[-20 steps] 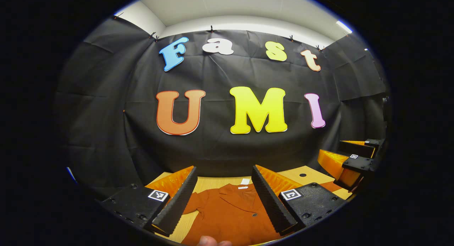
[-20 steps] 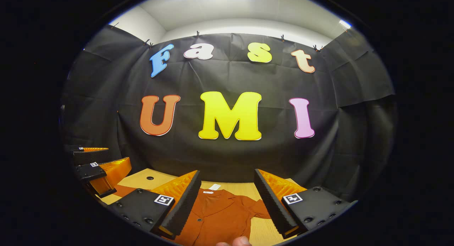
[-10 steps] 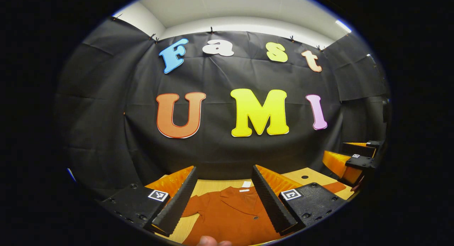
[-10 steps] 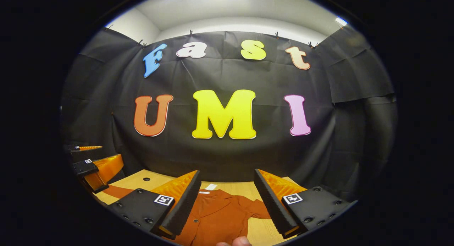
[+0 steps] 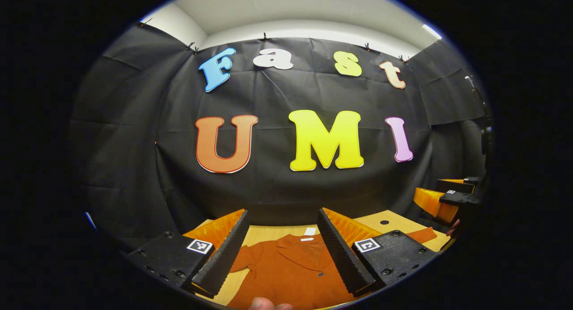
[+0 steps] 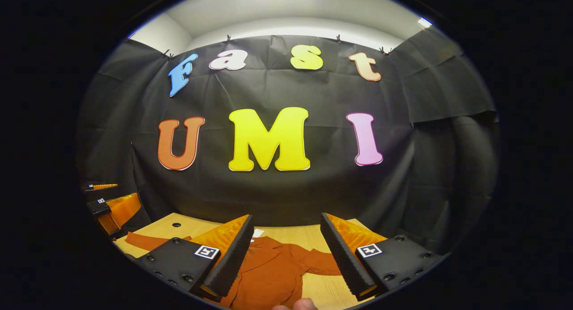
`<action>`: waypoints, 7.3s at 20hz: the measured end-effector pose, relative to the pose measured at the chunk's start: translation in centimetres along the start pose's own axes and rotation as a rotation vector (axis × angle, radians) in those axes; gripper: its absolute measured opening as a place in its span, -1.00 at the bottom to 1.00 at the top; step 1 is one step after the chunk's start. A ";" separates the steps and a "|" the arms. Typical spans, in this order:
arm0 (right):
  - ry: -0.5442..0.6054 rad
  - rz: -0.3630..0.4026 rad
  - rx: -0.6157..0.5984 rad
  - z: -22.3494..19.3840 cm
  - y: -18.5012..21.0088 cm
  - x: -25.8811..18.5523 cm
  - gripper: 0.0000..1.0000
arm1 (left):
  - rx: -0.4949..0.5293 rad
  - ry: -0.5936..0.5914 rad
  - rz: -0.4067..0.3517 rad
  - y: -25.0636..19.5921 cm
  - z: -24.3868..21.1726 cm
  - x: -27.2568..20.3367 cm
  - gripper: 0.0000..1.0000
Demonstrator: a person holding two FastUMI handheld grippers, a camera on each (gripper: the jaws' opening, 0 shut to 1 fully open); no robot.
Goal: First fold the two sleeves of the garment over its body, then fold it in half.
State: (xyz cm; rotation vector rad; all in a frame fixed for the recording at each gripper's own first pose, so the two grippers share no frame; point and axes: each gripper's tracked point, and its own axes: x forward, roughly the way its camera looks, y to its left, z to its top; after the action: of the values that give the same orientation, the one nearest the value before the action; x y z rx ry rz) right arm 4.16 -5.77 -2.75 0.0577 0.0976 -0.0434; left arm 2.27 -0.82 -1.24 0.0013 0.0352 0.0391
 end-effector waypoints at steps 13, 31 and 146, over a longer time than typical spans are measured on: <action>0.224 -0.204 0.039 -8.0 -21.7 4.9 0.91 | 0.018 0.135 -0.003 -4.5 -3.7 0.3 0.98; 0.672 -0.300 0.243 -28.5 -37.7 13.3 0.94 | 0.150 0.248 0.068 -7.9 -5.3 2.9 0.98; 0.584 0.238 0.128 -7.4 19.6 5.7 0.50 | -0.102 0.694 0.417 38.2 -35.0 3.4 1.00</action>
State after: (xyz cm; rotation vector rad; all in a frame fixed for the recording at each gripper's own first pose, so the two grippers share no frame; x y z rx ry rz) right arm 10.03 13.95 -9.55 0.2085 0.6711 0.2070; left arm 2.95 37.52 -36.30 -0.1072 0.7271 0.4572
